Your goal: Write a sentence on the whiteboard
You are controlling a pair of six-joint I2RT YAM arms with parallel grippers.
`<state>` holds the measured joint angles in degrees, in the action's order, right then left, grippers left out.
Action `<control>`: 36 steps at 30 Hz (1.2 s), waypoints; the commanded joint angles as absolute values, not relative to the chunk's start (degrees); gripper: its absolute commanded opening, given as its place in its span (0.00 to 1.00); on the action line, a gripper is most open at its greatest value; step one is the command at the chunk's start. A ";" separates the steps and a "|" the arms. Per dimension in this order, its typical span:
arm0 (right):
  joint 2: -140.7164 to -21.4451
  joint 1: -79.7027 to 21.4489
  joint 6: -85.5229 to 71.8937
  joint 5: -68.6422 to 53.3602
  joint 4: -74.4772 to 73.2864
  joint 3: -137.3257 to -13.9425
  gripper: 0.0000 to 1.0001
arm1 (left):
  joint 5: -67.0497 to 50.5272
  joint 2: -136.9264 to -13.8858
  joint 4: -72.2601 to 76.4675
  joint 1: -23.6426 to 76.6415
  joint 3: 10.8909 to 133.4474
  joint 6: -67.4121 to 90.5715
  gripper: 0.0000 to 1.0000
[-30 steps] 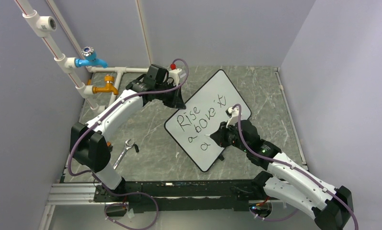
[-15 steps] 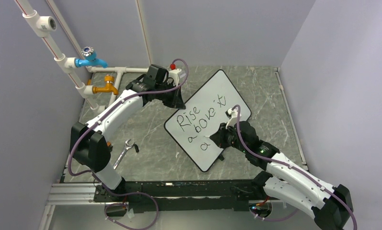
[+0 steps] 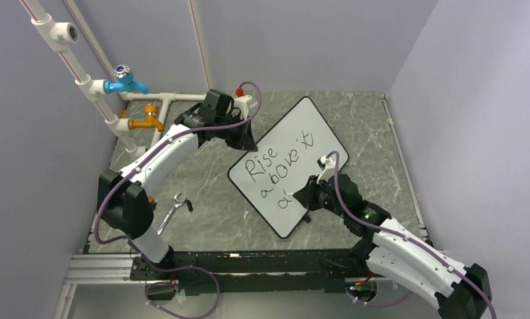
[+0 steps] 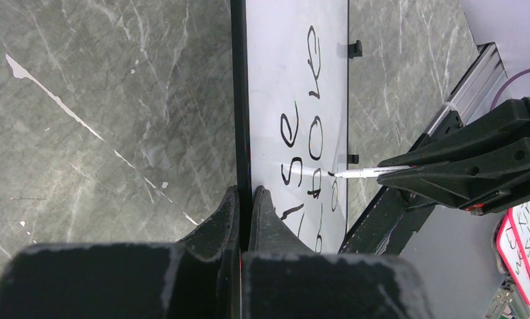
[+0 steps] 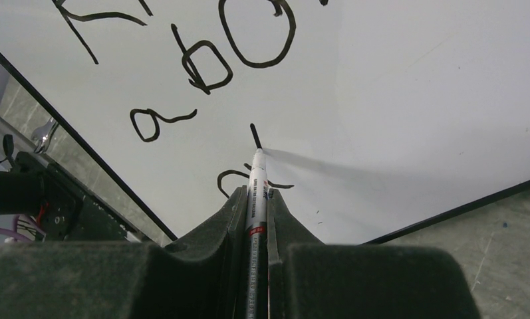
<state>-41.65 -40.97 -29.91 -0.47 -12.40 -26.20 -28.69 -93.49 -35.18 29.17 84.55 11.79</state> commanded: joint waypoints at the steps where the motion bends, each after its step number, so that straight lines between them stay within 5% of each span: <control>1: -41.19 -41.13 -31.48 -0.33 -16.00 -23.97 0.00 | -27.60 -92.72 -31.87 29.12 84.84 10.33 0.00; 36: -37.82 -41.18 -41.57 6.85 -24.16 -23.60 0.00 | -27.60 -92.02 -31.71 29.44 84.52 10.42 0.00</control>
